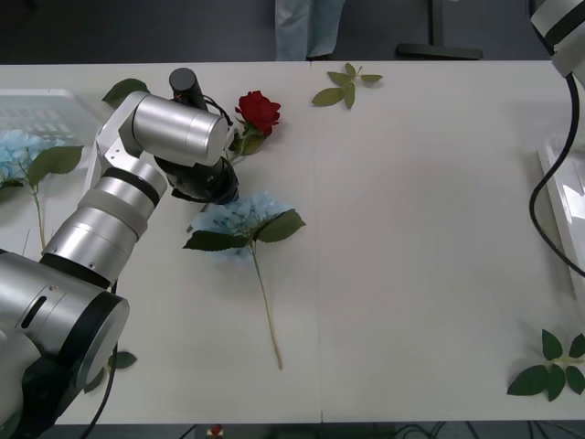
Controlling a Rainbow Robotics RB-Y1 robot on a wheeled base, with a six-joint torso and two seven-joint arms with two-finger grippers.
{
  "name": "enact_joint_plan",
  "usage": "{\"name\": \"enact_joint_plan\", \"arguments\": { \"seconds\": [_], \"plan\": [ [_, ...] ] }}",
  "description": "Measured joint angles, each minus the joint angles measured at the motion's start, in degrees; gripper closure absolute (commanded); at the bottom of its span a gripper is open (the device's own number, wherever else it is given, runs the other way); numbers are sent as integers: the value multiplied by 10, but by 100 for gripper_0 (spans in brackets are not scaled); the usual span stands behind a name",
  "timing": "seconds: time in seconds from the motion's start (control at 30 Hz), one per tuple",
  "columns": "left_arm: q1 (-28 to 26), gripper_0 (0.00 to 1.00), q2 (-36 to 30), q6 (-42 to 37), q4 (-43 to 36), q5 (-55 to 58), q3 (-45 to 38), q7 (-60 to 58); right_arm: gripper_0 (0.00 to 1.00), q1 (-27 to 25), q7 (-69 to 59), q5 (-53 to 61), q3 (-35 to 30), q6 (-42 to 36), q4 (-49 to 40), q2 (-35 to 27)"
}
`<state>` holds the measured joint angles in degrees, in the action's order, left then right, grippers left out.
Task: Place the red flowers into the right box and the blue flowers into the left box. If a person shows an open palm, hand one flower to the person first, then continue sorting.
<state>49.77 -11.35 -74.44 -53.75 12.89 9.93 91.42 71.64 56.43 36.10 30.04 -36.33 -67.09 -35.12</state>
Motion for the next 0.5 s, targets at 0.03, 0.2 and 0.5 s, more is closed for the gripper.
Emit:
{"name": "enact_joint_plan", "arguments": {
  "seconds": [0.03, 0.2, 0.5],
  "plan": [
    [0, 22, 0, 2, 2, 0, 0, 0, 0, 0, 0, 29, 5, -30, -16, -12],
    [0, 94, 0, 2, 6, 0, 10, 0, 0, 0, 0, 140, -7, -141, -93, -71],
    [0, 100, 0, -4, 6, -10, 15, 0, 0, -2, 0, 312, -93, -374, -157, -141]
  ]
}}
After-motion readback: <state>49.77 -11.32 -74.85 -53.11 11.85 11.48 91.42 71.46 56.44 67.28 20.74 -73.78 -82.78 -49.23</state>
